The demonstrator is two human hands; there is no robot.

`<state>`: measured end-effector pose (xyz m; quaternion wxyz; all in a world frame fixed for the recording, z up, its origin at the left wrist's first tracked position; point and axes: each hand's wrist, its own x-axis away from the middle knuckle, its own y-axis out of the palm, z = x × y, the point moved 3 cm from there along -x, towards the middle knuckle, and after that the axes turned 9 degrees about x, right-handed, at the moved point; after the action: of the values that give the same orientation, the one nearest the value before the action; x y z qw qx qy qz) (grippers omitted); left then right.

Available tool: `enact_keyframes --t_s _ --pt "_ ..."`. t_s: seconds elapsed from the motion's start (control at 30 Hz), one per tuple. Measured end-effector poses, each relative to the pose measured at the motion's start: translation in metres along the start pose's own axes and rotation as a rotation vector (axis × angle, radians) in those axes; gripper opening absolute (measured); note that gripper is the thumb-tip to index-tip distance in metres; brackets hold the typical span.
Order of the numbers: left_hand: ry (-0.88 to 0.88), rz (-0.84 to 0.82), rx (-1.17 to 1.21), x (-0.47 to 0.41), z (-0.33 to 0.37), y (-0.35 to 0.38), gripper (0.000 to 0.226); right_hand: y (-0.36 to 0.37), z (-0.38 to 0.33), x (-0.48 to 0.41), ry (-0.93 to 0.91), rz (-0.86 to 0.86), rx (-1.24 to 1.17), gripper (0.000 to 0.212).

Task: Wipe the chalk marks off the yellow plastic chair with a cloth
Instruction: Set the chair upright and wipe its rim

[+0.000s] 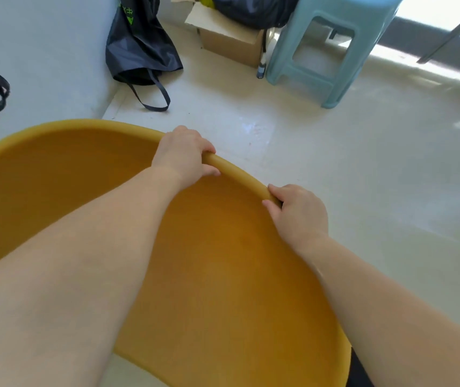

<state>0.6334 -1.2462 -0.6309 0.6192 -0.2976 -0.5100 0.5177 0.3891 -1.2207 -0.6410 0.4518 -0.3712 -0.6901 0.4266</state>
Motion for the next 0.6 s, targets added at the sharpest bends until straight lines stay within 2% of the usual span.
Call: enact_keyframes --t_s 0.13,0.33,0.4,0.5,0.6 --pt "-0.019 0.061 0.017 -0.005 -0.023 -0.009 0.053 0.005 -0.019 -0.025 -0.115 0.087 0.086 0.034" --pt "-0.246 0.154 0.013 -0.01 -0.081 -0.037 0.055 0.01 -0.072 -0.103 -0.548 0.327 0.26 0.034" --pt "-0.315 0.207 -0.005 -0.004 -0.097 -0.043 0.056 0.008 -0.091 -0.113 -0.651 0.355 0.343 0.05" --pt "-0.347 0.27 -0.022 -0.002 -0.111 -0.037 0.055 0.012 -0.101 -0.113 -0.705 0.323 0.435 0.06" --pt "-0.326 0.2 -0.102 0.0 -0.123 -0.021 0.063 0.02 -0.101 -0.111 -0.646 0.307 0.458 0.061"
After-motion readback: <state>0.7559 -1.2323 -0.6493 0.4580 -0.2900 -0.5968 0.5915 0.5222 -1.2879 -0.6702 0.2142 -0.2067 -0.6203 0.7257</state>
